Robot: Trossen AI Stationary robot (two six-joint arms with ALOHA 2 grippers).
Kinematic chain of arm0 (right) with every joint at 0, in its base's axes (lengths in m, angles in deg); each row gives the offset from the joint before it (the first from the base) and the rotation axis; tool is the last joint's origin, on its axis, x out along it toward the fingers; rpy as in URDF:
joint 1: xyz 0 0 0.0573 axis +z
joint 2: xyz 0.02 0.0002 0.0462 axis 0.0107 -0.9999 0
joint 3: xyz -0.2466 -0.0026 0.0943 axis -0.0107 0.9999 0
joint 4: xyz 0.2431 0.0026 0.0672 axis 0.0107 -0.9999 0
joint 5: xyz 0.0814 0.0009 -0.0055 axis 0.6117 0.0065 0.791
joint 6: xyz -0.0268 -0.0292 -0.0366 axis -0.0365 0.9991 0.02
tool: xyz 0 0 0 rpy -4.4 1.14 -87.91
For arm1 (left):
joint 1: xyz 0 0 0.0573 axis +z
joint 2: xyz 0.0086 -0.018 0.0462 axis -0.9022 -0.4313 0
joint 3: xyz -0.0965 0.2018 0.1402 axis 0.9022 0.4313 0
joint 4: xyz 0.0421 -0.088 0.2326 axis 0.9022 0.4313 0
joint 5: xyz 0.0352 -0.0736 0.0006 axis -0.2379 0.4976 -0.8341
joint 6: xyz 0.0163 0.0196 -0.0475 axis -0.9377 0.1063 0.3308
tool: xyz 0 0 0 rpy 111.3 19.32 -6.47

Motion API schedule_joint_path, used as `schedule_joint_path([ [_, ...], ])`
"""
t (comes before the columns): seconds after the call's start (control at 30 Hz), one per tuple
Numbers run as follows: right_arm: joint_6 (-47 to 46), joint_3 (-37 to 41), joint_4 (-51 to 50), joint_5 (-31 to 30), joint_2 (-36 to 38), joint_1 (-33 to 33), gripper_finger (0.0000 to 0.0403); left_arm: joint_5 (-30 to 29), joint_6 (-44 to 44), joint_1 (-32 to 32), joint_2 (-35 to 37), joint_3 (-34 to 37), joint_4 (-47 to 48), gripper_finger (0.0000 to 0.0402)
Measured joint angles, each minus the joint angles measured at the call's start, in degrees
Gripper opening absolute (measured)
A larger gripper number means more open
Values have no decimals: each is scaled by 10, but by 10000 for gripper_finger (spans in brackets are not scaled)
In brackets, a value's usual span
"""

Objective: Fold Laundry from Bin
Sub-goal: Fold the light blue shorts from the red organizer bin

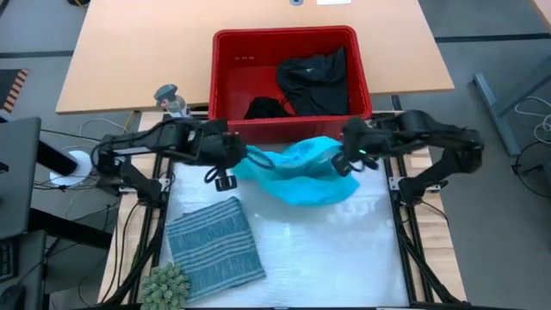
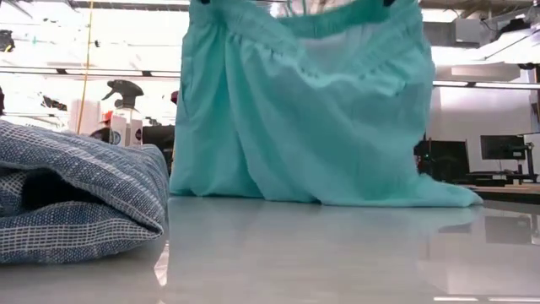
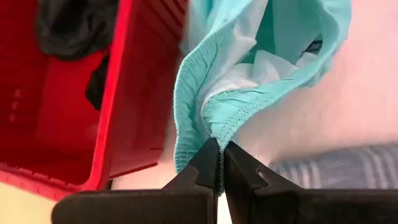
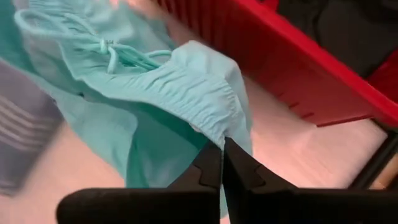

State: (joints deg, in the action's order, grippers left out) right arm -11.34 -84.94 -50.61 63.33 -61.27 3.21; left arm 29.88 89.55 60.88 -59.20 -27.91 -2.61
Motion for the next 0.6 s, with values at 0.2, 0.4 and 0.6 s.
schedule_joint_path([
  [0.2, 142, 0, 0, 37, -63, -56, 35, 55, -59, 41, -16, 22, 2, 0],
  [0.4, 240, 1, 0, 40, -69, -62, 49, 65, -83, 55, -16, 41, 5, 0],
  [0.6, 285, 0, 0, 89, -36, -95, 109, 65, -106, 56, -16, 41, 15, 0],
])
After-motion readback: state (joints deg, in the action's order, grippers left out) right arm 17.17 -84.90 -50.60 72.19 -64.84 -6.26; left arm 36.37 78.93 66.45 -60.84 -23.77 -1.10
